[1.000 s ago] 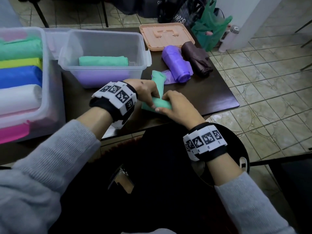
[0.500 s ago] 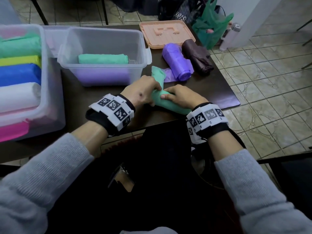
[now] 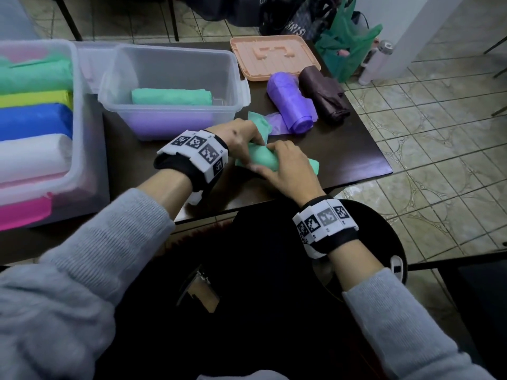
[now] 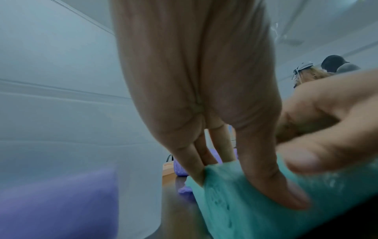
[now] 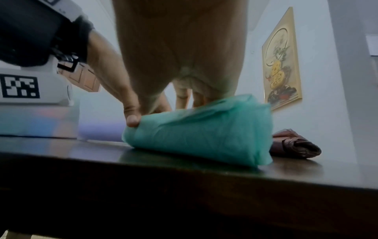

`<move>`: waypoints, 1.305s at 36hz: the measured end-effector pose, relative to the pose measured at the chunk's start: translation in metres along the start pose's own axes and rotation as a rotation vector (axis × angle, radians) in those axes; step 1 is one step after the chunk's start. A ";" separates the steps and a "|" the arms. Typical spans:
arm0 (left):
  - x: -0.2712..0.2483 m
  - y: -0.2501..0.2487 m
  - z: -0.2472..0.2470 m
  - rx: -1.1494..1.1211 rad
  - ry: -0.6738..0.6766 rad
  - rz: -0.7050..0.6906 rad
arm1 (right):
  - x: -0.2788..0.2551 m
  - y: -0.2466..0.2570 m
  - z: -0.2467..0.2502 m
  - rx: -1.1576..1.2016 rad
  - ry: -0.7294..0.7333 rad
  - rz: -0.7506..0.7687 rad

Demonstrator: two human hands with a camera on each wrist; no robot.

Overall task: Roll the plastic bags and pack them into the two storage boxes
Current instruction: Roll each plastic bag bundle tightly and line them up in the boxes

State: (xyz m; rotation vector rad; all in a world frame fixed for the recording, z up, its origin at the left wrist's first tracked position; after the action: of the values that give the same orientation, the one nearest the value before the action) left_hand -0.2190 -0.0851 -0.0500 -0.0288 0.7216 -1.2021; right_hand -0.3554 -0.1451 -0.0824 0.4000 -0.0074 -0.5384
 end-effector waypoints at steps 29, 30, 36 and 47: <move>-0.021 0.007 -0.008 -0.087 -0.143 -0.033 | 0.006 -0.005 0.025 0.051 0.391 -0.027; -0.021 0.009 -0.009 -0.106 -0.143 -0.030 | 0.007 -0.004 0.026 0.045 0.415 -0.028; -0.026 0.014 -0.014 -0.212 -0.144 -0.044 | 0.011 -0.003 0.037 0.105 0.559 -0.054; -0.029 0.019 -0.016 -0.230 -0.169 -0.076 | 0.034 0.012 0.023 0.137 0.627 -0.064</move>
State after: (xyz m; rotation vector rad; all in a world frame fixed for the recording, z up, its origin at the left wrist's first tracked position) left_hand -0.2167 -0.0471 -0.0555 -0.3475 0.7118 -1.1676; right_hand -0.3231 -0.1613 -0.0600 0.6911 0.5763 -0.4580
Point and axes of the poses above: each hand's wrist, its own x-axis towards the middle knuckle, its own z-axis out of the back of the hand, y = z × x, the point moved 2 cm from there along x, towards the middle knuckle, and after that the axes turned 10 degrees about y, right-handed, at the moved point
